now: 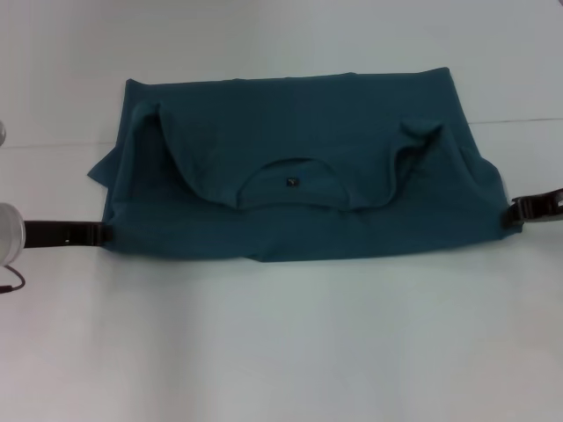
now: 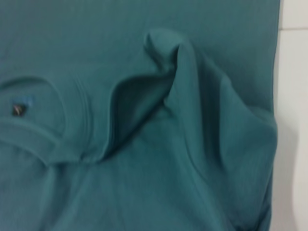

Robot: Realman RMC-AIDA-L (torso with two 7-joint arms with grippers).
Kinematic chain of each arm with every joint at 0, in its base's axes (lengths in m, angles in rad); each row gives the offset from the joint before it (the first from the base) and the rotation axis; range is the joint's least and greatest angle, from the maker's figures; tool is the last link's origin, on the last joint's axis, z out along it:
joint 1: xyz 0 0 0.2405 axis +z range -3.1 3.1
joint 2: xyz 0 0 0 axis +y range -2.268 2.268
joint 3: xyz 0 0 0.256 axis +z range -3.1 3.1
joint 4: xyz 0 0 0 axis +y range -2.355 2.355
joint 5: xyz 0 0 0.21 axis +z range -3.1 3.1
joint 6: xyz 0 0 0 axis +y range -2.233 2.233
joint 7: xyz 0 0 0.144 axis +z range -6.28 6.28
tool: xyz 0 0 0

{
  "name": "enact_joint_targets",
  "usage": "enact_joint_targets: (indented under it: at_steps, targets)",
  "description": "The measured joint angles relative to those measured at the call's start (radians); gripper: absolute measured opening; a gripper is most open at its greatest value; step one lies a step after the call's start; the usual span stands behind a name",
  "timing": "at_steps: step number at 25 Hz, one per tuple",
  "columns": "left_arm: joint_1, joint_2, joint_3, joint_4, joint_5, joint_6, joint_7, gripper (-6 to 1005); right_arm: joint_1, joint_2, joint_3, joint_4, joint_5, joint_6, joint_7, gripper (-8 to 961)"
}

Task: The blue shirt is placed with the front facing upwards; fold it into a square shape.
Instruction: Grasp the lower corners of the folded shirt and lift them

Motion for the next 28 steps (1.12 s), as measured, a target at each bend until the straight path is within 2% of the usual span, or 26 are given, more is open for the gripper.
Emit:
enact_joint_targets:
  at_steps: [4, 7, 9, 12, 14, 16, 20, 25, 28]
  targets:
    - [-0.002, 0.007, -0.001, -0.014, -0.029, 0.005, 0.000, 10, -0.019, -0.019, 0.021, -0.016, 0.080, -0.022, -0.007, 21]
    - [-0.019, 0.018, -0.007, -0.045, -0.049, 0.012, 0.000, 11, -0.014, -0.045, 0.042, -0.021, 0.141, -0.027, -0.008, 21]
    - [-0.043, 0.035, -0.013, -0.060, -0.060, 0.016, -0.003, 11, -0.003, -0.065, 0.057, -0.033, 0.176, -0.031, 0.006, 21]
    - [-0.099, 0.072, -0.030, -0.065, -0.088, 0.020, -0.008, 11, 0.022, -0.097, 0.079, -0.069, 0.215, -0.034, 0.050, 21]
    - [-0.131, 0.086, -0.050, -0.051, -0.095, 0.020, -0.007, 11, 0.033, -0.110, 0.084, -0.088, 0.217, -0.037, 0.078, 21]
    - [-0.145, 0.085, -0.059, -0.041, -0.096, 0.016, -0.002, 11, 0.035, -0.114, 0.085, -0.094, 0.214, -0.045, 0.094, 21]
    - [-0.132, 0.071, -0.065, -0.039, -0.096, 0.009, 0.009, 11, 0.014, -0.107, 0.084, -0.089, 0.213, -0.055, 0.095, 21]
    - [-0.129, 0.079, -0.096, -0.086, -0.099, 0.029, 0.004, 10, 0.020, -0.119, 0.141, -0.187, 0.219, -0.108, 0.118, 21]
    - [-0.120, 0.074, -0.105, -0.102, -0.114, 0.034, 0.007, 10, 0.022, -0.118, 0.144, -0.186, 0.215, -0.105, 0.122, 21]
